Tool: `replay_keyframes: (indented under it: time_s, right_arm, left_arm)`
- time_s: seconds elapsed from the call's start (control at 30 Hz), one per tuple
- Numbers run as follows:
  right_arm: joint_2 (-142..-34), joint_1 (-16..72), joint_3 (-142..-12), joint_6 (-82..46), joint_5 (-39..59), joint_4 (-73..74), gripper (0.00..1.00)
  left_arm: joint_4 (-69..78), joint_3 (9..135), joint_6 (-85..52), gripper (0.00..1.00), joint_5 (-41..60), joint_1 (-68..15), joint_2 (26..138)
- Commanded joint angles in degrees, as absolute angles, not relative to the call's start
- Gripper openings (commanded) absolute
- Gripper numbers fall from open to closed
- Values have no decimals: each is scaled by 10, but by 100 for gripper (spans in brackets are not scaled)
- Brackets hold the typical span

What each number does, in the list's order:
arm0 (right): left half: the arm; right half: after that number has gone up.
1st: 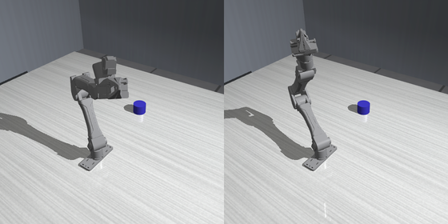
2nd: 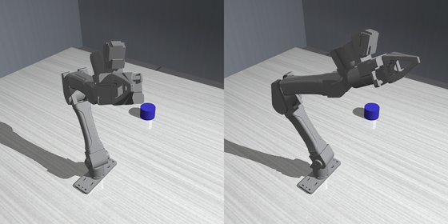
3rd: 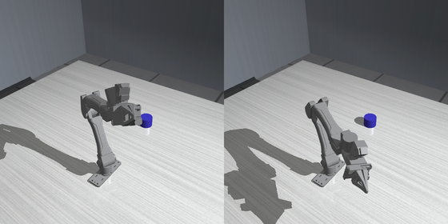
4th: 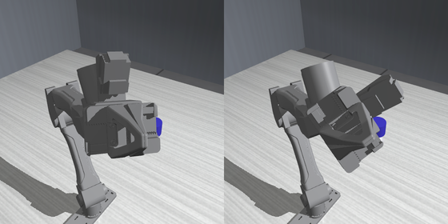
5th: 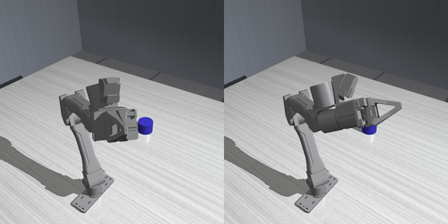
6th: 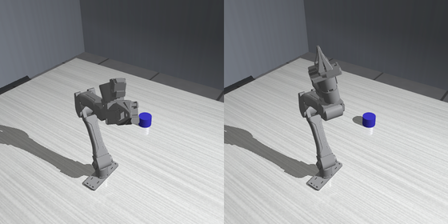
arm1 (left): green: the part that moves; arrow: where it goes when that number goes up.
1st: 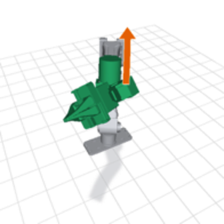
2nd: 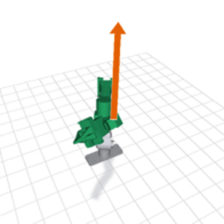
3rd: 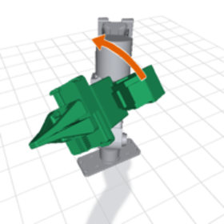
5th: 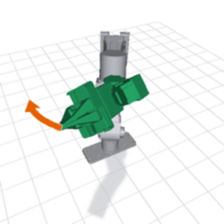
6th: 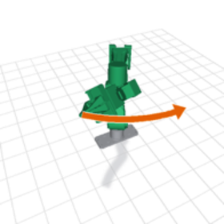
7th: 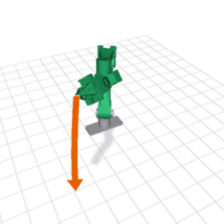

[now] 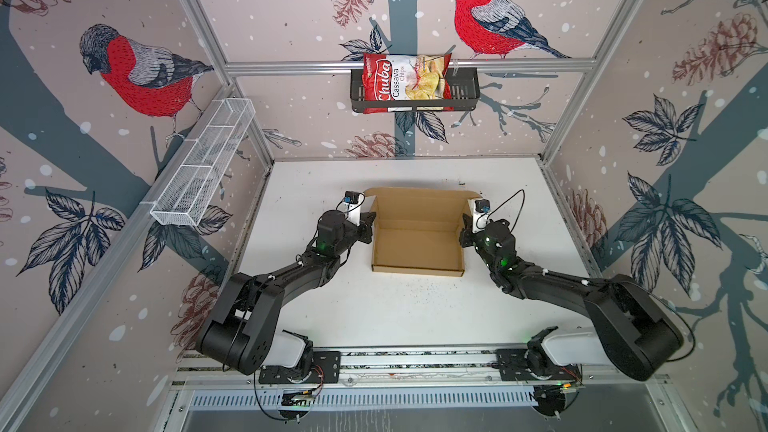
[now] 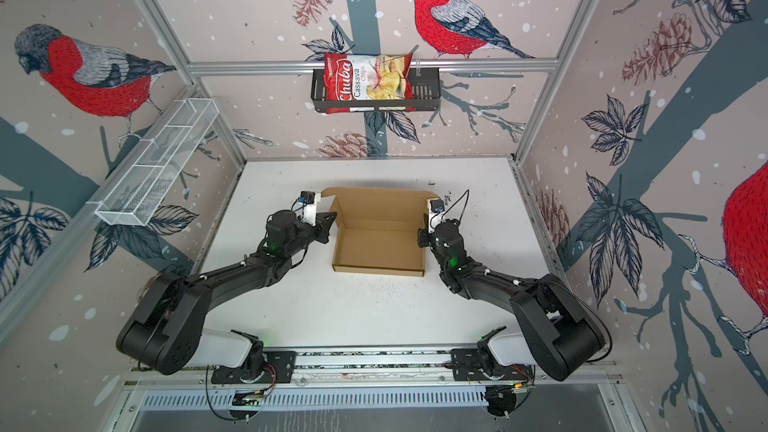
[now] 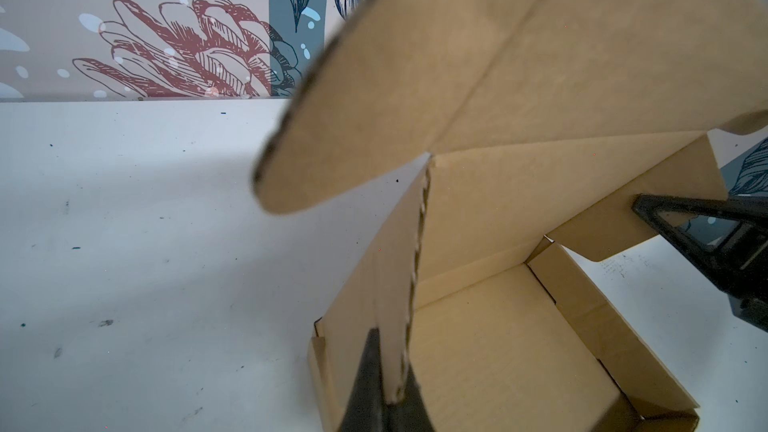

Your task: Fold the paper box

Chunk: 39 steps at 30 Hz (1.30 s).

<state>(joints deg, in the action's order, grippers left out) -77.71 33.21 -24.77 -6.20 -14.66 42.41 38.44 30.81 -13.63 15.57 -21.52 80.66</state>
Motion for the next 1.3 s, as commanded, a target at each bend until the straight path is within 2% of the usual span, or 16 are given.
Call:
replay_keyframes:
  time_s: [0.0,0.5,0.97,1.27]
  right_arm:
    - [-769,345,-232,-83,-145,452,4]
    - [-761,355,-225,-124,-152,440,4]
    - [-743,367,-205,-146,-140,409,6]
    - [-726,364,-186,-135,-127,378,10]
  left_arm:
    - [408,298,-160,0,184,-229,803]
    - [359,336,-175,0,169,-281,810]
    - [443,232,-157,0,154,-289,818]
    - [552,149,-157,0,88,-299,813]
